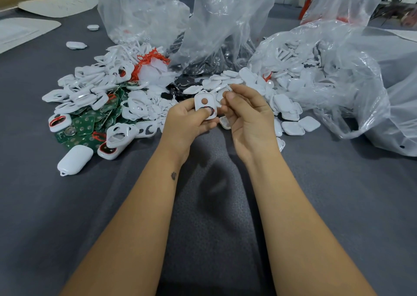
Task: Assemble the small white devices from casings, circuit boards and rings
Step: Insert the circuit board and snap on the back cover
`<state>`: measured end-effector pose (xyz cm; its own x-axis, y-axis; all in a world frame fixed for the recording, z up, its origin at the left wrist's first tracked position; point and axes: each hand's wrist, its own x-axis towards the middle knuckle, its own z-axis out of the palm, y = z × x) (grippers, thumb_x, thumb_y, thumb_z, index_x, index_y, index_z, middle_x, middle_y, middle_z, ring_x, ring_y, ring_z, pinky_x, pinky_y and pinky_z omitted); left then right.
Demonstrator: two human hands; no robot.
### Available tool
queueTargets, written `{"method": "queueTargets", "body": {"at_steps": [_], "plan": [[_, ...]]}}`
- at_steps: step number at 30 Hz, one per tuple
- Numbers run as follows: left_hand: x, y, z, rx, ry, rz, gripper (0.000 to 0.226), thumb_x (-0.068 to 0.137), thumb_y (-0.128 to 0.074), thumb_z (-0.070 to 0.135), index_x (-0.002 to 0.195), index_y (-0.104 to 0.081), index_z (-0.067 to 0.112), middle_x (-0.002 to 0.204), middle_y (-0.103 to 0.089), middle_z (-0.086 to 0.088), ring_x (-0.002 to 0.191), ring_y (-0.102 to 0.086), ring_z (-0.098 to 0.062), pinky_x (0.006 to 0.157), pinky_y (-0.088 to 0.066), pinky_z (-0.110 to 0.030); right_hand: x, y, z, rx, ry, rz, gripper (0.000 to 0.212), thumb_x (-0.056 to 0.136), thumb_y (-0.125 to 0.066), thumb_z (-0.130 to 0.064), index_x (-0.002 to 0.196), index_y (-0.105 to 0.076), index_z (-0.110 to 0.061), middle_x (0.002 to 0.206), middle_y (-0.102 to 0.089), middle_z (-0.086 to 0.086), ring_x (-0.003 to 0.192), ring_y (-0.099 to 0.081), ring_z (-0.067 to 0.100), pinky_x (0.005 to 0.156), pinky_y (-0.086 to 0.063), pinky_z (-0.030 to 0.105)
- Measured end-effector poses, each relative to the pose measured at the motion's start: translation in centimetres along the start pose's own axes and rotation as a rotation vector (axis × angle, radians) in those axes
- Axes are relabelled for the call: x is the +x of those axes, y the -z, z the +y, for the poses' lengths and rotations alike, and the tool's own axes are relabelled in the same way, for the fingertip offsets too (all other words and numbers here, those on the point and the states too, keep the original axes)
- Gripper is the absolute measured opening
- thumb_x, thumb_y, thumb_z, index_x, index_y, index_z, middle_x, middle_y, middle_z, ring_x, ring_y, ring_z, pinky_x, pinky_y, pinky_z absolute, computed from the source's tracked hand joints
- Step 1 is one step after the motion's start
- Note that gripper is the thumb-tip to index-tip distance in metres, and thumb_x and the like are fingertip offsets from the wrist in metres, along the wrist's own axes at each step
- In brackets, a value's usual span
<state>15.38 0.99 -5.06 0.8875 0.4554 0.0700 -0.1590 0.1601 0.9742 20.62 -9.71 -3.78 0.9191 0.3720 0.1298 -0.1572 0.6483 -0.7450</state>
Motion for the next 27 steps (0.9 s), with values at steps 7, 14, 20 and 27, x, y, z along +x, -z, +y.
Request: {"method": "queueTargets", "body": {"at_steps": [7,14,20,27], "plan": [[0.02,0.12,-0.06,-0.007,-0.001,-0.005,0.024,0.092,-0.053,-0.001,0.097,-0.069,0.016,0.084,-0.076,0.001,0.075,-0.071,-0.009,0.067,-0.054,-0.017,-0.09,-0.03,0.05,-0.084,0.04,0.019,0.017,0.084,-0.06,0.013,0.085,-0.067,-0.003,0.068,-0.067,0.003,0.062,-0.062,0.012,0.066,-0.055,0.021],[0.02,0.16,0.05,-0.016,0.005,-0.001,0.024,0.093,-0.054,0.0,0.097,-0.07,0.017,0.086,-0.076,0.001,0.077,-0.072,-0.009,0.067,-0.054,-0.017,-0.07,-0.07,0.07,-0.126,0.055,-0.005,0.023,0.085,-0.061,0.012,0.094,-0.071,-0.008,0.072,-0.066,0.003,0.064,-0.06,0.013,0.069,-0.053,0.024],[0.0,0.17,0.08,-0.031,0.009,0.006,0.023,0.093,-0.054,-0.001,0.098,-0.07,0.015,0.084,-0.076,0.002,0.077,-0.071,-0.01,0.068,-0.055,-0.017,-0.21,-0.28,0.01,-0.111,0.03,-0.039,0.022,0.083,-0.062,0.012,0.094,-0.07,-0.006,0.072,-0.071,0.002,0.067,-0.065,0.012,0.072,-0.056,0.022],[0.05,0.1,0.02,-0.044,-0.004,0.015,0.024,0.092,-0.055,-0.001,0.098,-0.071,0.016,0.084,-0.075,0.002,0.078,-0.07,-0.01,0.067,-0.054,-0.018,-0.47,-0.81,-0.41,-0.091,0.047,-0.114,0.026,0.082,-0.059,0.016,0.094,-0.068,-0.005,0.069,-0.068,0.001,0.064,-0.066,0.011,0.068,-0.055,0.021]]}}
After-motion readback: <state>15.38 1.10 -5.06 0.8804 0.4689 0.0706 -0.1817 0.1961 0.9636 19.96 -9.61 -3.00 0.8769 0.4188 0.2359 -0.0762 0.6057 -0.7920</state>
